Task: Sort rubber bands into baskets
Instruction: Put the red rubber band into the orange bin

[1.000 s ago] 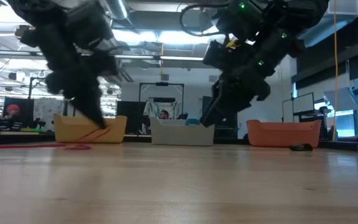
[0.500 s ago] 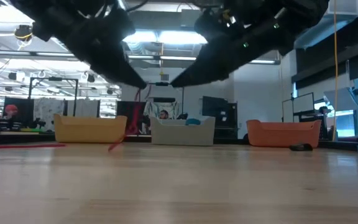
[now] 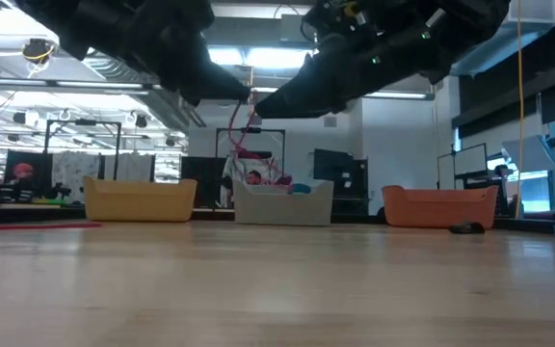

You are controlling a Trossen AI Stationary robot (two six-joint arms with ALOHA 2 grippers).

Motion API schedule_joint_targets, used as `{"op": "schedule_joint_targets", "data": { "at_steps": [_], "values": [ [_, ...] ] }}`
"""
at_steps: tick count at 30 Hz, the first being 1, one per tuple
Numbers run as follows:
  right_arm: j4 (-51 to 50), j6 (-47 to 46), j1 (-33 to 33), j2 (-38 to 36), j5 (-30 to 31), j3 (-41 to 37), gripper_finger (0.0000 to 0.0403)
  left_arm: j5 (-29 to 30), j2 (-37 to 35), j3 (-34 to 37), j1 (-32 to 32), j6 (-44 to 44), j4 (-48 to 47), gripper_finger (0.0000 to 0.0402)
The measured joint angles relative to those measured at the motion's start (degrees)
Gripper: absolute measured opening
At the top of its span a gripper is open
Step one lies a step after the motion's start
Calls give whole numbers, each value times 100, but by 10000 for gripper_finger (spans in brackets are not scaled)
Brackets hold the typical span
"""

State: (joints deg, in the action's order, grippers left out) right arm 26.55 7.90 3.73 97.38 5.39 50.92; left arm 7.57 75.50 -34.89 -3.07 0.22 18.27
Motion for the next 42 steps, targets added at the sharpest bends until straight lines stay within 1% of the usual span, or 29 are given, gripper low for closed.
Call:
{"op": "schedule_joint_targets", "data": {
  "at_steps": [12, 16, 21, 23, 25, 28, 31, 32, 33, 37, 42],
  "values": [
    [666, -7, 0, 0, 26, 0, 220, 2, -2, 0, 4, -364, 736, 3],
    [873, -7, 0, 160, 42, 0, 220, 2, -2, 0, 7, -401, 941, 6],
    [1312, -7, 0, 417, -107, 2, 217, 4, -4, 0, 11, -536, 1133, 2],
    [1319, -7, 0, 424, -203, 2, 203, 4, -4, 0, 11, -570, 1114, 5],
    [1330, -7, 0, 422, -245, 2, 175, 4, -4, 0, 11, -589, 1109, 6],
    [1262, 8, 0, 422, -245, 2, 113, 5, -4, 0, 11, -605, 1098, 3],
    [1219, 141, 0, 422, -245, 2, 35, 7, -4, 0, 11, -615, 1101, 2],
    [1206, 165, 0, 422, -247, 2, 18, 7, -4, 0, 11, -603, 1099, 4],
    [1200, 182, 0, 422, -255, 2, 11, 7, -4, 0, 11, -585, 1101, 5],
    [1195, 181, 0, 422, -259, 2, 23, 7, -4, 0, 11, -568, 1099, 13],
    [1191, 271, 0, 422, -304, 2, 5, 9, -4, 0, 18, -507, 1092, 15]
  ]
}}
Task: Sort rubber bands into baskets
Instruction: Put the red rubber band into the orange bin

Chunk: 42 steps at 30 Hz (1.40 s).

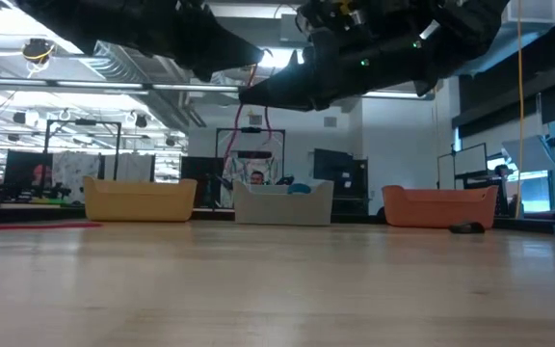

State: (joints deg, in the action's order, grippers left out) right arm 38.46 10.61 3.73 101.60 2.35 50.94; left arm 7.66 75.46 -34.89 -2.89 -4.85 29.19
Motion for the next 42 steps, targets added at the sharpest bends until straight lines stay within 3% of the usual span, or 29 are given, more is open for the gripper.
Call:
{"op": "schedule_joint_targets", "data": {
  "at_steps": [4, 10, 15, 21, 31, 37, 42],
  "values": [
    [-2, 14, 0, 0, 1, 0, 10, 39, 0, 0, 170, 451, -135, 35],
    [-104, 25, 0, -101, 102, 0, 6, 19, -33, 0, 221, 813, -962, 106],
    [-857, 206, 6, -490, 611, 4, 3, -23, -233, -4, 159, 922, -2192, 134],
    [-1993, 453, 0, -1184, 1539, 7, 4, -3, -259, -1, 162, 1564, -3391, 133],
    [-3842, 813, -81, -2522, 3152, 4, 5, 187, -236, 342, 165, 1982, -3309, 131],
    [-4845, 798, -624, -3185, 3376, 2, 5, 214, -234, 602, 163, 1979, -2647, 130],
    [-5245, 787, -1390, -3466, 3379, 2, 5, 216, -234, 629, 165, 1986, -2660, 130]
  ]
}}
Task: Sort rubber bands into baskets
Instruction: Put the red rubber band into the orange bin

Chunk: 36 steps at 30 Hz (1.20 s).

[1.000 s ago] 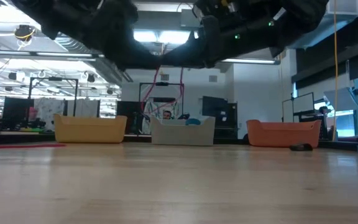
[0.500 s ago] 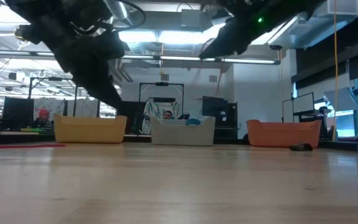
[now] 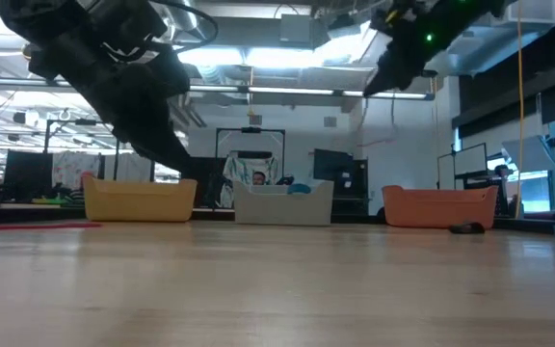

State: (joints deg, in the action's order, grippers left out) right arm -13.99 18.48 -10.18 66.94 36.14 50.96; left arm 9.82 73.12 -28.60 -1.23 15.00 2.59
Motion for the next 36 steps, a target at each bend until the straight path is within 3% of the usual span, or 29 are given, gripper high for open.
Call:
{"op": "schedule_joint_targets", "data": {
  "at_steps": [5, 15, 28, 36],
  "values": [
    [-127, -2, -949, -18, -37, 0, 5, 2, 0, 0, -2, 0, 20, 130],
    [-267, -356, -2473, 283, -824, -6, 5, 12, 0, 0, 10, -8, 20, 130],
    [-428, -813, -3199, 1062, -925, -7, 5, 52, 0, 0, 15, 72, 20, 130],
    [-707, -1279, -3265, 1458, -979, -5, 5, 52, 0, 0, 15, 72, 20, 130]
  ]
}}
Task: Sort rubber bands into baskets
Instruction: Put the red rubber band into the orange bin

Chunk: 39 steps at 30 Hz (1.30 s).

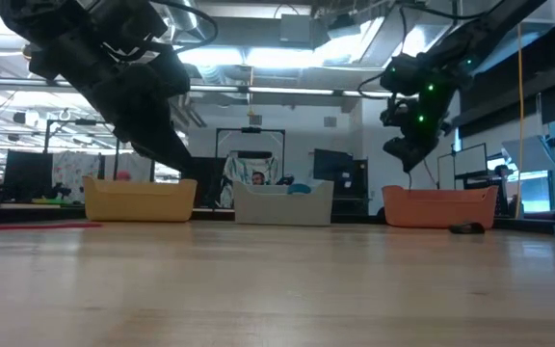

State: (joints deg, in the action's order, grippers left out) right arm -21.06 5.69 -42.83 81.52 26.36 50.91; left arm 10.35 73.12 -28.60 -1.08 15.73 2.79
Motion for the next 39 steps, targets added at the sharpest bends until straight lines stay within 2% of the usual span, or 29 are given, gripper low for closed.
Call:
{"op": "schedule_joint_targets", "data": {
  "at_steps": [3, 6, 15, 20, 30, 35, 39],
  "values": [
    [-11, -65, 3, 110, -1, -1, 9, 0, 0, 0, 0, 2, 0, 130],
    [-11, -150, 4, 163, -49, -1, 33, -2, 0, 0, 0, 28, 0, 130],
    [-382, -299, 4, 165, -53, 1, 174, -2, 0, -2, 0, 39, -40, 130],
    [-1072, -417, 4, 165, -382, 1, 219, -2, 0, -2, 0, 42, -42, 130],
    [-1389, -550, 17, -15, -1271, 1, 229, -4, -3, -53, -2, 37, -190, 130],
    [-1192, -569, 252, -555, -1334, 1, 229, 17, -178, -446, 0, 139, -1401, 130],
    [-955, -551, 560, -1035, -1349, 9, 229, 365, -299, -674, 0, 582, -2332, 130]
  ]
}}
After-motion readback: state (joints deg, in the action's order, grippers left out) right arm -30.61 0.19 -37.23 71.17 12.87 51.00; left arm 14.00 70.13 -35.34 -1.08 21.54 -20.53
